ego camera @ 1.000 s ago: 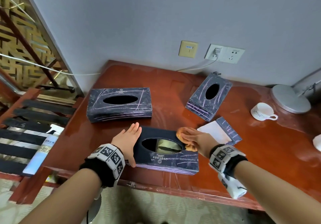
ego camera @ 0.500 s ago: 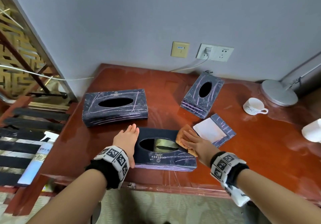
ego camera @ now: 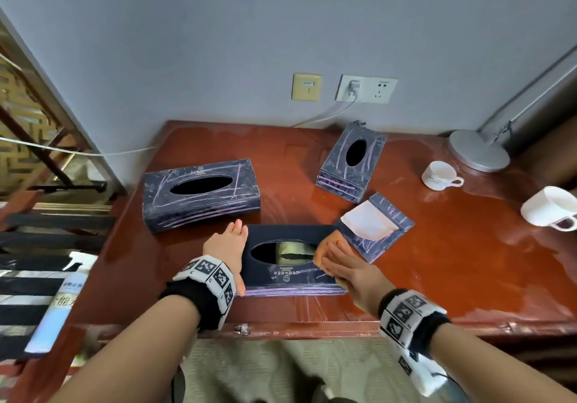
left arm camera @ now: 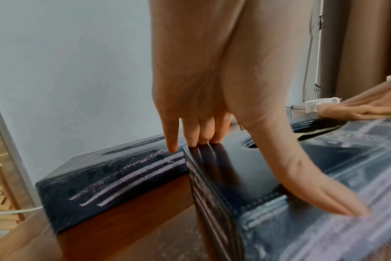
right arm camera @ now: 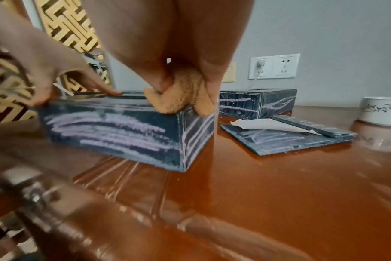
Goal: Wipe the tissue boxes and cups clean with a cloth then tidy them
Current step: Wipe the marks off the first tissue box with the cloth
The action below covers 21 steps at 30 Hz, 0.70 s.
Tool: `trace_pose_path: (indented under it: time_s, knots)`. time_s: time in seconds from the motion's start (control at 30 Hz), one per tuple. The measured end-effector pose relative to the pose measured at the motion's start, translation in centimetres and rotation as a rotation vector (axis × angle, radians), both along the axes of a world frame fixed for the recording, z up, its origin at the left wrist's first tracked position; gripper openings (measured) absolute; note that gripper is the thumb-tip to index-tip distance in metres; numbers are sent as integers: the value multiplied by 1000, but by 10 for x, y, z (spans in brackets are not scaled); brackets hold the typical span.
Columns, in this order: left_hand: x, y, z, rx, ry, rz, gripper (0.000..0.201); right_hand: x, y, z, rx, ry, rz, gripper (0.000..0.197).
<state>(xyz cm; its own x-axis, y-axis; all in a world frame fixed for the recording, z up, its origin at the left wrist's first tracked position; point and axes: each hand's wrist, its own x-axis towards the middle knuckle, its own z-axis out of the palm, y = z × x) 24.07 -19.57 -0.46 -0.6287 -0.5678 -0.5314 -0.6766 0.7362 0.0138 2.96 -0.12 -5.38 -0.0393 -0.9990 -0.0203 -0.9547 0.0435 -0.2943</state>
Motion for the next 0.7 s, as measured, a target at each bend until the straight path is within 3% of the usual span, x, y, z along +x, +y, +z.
trace_pose_path:
  time_s: [0.13, 0.23, 0.33, 0.43, 0.57, 0.63, 0.7]
  knots:
    - [-2, 2, -1, -15, 5, 7, 131, 3, 9, 22, 14, -29, 88, 45]
    - [2, 0, -1, 13, 24, 8, 133, -6, -10, 40, 14, -126, -68, 41]
    - [5, -1, -2, 23, 35, 7, 134, 12, -18, 18, 41, -83, -213, 58]
    - [5, -2, -4, 21, 34, 11, 135, 42, -10, -15, -108, -9, -25, 69]
    - [3, -2, -4, 26, 42, 29, 134, 49, -12, -13, -150, -97, 225, 61]
    - [4, -2, -4, 26, 50, 27, 134, 36, -18, -5, -124, -129, 237, 58]
    - [5, -1, -4, 27, 46, 29, 134, 21, -26, 1, -123, -157, 121, 53]
